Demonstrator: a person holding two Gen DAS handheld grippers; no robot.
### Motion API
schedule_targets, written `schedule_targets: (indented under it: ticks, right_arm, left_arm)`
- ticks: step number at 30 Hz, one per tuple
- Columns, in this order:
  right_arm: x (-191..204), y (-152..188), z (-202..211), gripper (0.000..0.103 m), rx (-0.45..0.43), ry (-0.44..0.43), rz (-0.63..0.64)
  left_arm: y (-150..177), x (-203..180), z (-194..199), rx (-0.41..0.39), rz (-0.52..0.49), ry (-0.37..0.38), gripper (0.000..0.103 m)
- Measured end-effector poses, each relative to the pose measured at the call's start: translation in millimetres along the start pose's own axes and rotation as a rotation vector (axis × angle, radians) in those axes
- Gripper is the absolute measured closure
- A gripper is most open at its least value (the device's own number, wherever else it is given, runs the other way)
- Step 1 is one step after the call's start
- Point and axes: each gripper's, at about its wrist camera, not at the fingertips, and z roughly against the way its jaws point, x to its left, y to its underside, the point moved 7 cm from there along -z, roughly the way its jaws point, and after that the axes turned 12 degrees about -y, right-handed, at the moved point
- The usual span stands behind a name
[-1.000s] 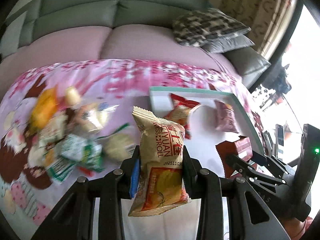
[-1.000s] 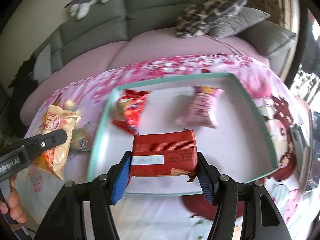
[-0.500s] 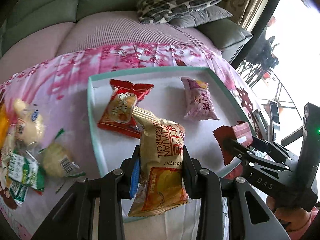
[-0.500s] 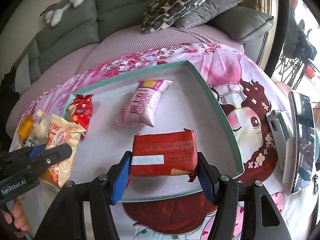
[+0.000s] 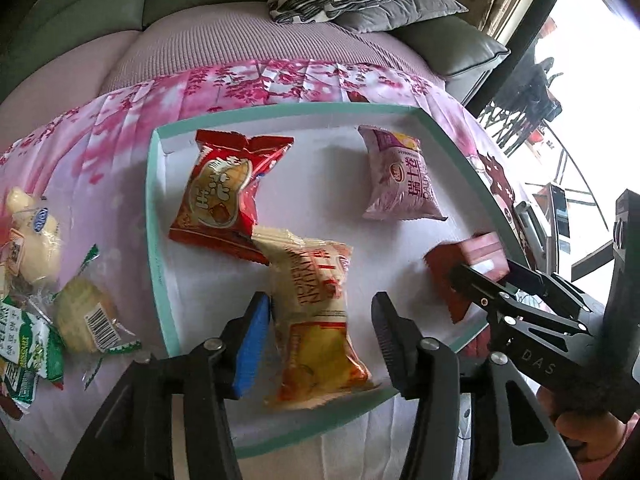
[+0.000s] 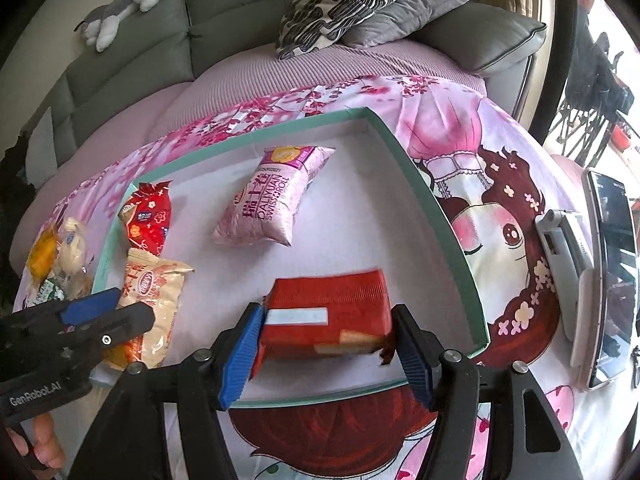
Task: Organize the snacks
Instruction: 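Carry both snacks into the teal box lid and open both tools, then move both tools back over the remaining snacks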
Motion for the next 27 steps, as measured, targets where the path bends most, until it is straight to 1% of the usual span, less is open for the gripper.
schedule_targets:
  ticks: [2, 3, 4, 6, 8, 9, 10, 11, 13, 16, 17, 18, 19, 23, 24, 25, 27]
  right_arm:
    - [2.1, -1.2, 2.5, 0.031, -0.007, 0.001, 0.007]
    - [3.1, -1.9, 4.2, 0.025, -0.011, 0.007, 0.01]
    - [3.8, -2.6, 5.3, 0.023, -0.014, 0.009, 0.011]
    - [6.3, -3.4, 7.8, 0.02, -0.017, 0.004, 0.009]
    - [9.9, -2.7, 10.0, 0.014, -0.02, 0.005, 0.012]
    - [12.3, -2.1, 10.9, 0.009, -0.022, 0.005, 0.018]
    - [16.3, -1.0, 12.4, 0.003, -0.027, 0.002, 0.026]
    - [18.9, -0.4, 13.1, 0.001, -0.029, -0.002, 0.03]
    - [25.7, 1.4, 14.6, 0.0, -0.033, -0.013, 0.043]
    - [37.3, 3.5, 14.2, 0.0, -0.031, -0.025, 0.06]
    - [41.9, 4.2, 13.7, 0.0, -0.032, -0.029, 0.066]
    - [46.0, 4.7, 13.1, 0.0, -0.032, -0.033, 0.071]
    - [50.6, 5.5, 12.5, 0.0, -0.032, -0.04, 0.076]
    - [70.8, 8.7, 8.8, 0.0, -0.027, -0.067, 0.104]
    - [75.1, 9.4, 7.8, 0.0, -0.027, -0.072, 0.111]
    - [79.7, 9.8, 6.9, 0.0, -0.028, -0.076, 0.117]
    - [88.4, 9.8, 4.6, 0.0, -0.028, -0.075, 0.127]
  left_arm:
    - [-1.0, 3.3, 5.0, -0.008, 0.007, -0.011, 0.048]
    - [-1.0, 5.4, 8.4, -0.012, 0.011, -0.018, 0.046]
    - [-0.9, 7.6, 11.8, -0.017, 0.014, -0.022, 0.043]
    - [-0.8, 11.8, 18.7, -0.03, 0.024, -0.03, 0.034]
    - [0.4, 18.5, 26.2, -0.044, 0.041, -0.043, 0.029]
    - [1.3, 23.4, 29.4, -0.05, 0.054, -0.057, 0.025]
    - [2.9, 32.6, 32.2, -0.053, 0.078, -0.094, 0.022]
    - [4.3, 39.8, 34.1, -0.054, 0.095, -0.126, 0.018]
    - [8.3, 58.2, 39.9, -0.066, 0.134, -0.19, 0.018]
    - [13.0, 85.9, 47.2, -0.082, 0.195, -0.249, 0.018]
    - [15.3, 95.3, 50.6, -0.089, 0.215, -0.269, 0.016]
    - [17.6, 103.8, 53.6, -0.097, 0.231, -0.29, 0.01]
    - [19.7, 112.1, 56.3, -0.107, 0.245, -0.312, 0.008]
    - [31.1, 146.8, 66.1, -0.133, 0.28, -0.414, 0.006]
    - [33.2, 154.5, 67.5, -0.134, 0.288, -0.435, 0.002]
    - [35.0, 161.2, 69.2, -0.137, 0.296, -0.45, 0.0]
    - [38.1, 175.3, 73.2, -0.148, 0.317, -0.473, 0.0]
